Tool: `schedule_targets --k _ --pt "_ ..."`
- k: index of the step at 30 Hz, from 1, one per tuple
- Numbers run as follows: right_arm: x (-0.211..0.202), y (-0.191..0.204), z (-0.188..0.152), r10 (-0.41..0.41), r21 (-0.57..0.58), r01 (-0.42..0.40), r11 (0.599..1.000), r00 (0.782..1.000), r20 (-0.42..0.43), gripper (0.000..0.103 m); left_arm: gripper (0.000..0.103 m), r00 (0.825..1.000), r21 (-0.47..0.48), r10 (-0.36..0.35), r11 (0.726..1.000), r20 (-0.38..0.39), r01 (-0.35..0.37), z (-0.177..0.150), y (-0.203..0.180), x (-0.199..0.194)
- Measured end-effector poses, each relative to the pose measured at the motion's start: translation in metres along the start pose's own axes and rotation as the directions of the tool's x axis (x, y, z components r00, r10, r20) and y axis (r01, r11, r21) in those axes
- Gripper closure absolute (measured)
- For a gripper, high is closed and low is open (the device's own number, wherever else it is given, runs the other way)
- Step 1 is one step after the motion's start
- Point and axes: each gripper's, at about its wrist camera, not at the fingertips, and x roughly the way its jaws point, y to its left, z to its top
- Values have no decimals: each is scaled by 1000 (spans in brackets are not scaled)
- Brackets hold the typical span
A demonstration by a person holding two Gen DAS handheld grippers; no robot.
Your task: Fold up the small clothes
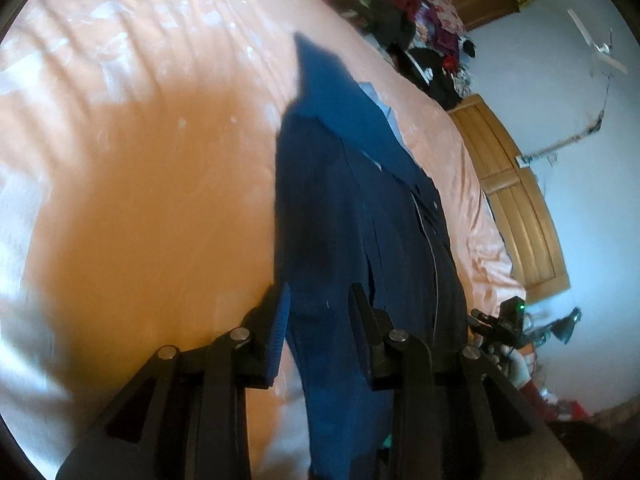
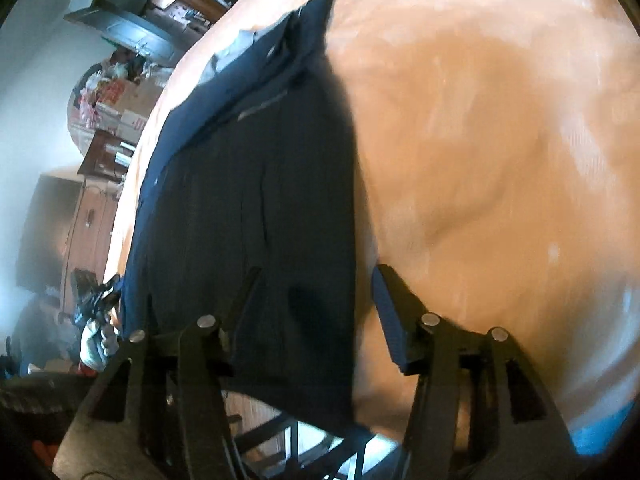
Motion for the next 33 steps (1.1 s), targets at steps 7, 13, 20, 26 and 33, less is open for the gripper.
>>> schedule_targets --k 7,13,20,26,33 --pt "5 4 -18 62 19 -62 998 998 -4 45 70 999 50 7 999 -41 -4 -7 -12 3" --pt "9 13 -21 60 -19 -61 998 998 -32 45 73 996 94 -10 995 -84 18 -17 -23 8" --pt "9 17 -15 -14 -75 12 997 999 -32 45 72 995 94 -7 995 -96 17 -26 -20 1" --pt "20 18 -15 -34 -91 30 995 999 -37 43 71 996 109 1 994 -93 9 -29 -24 4" --pt "18 15 -23 116 -34 -120 992 987 -115 41 76 985 134 -41 989 -167 64 -35 -27 3"
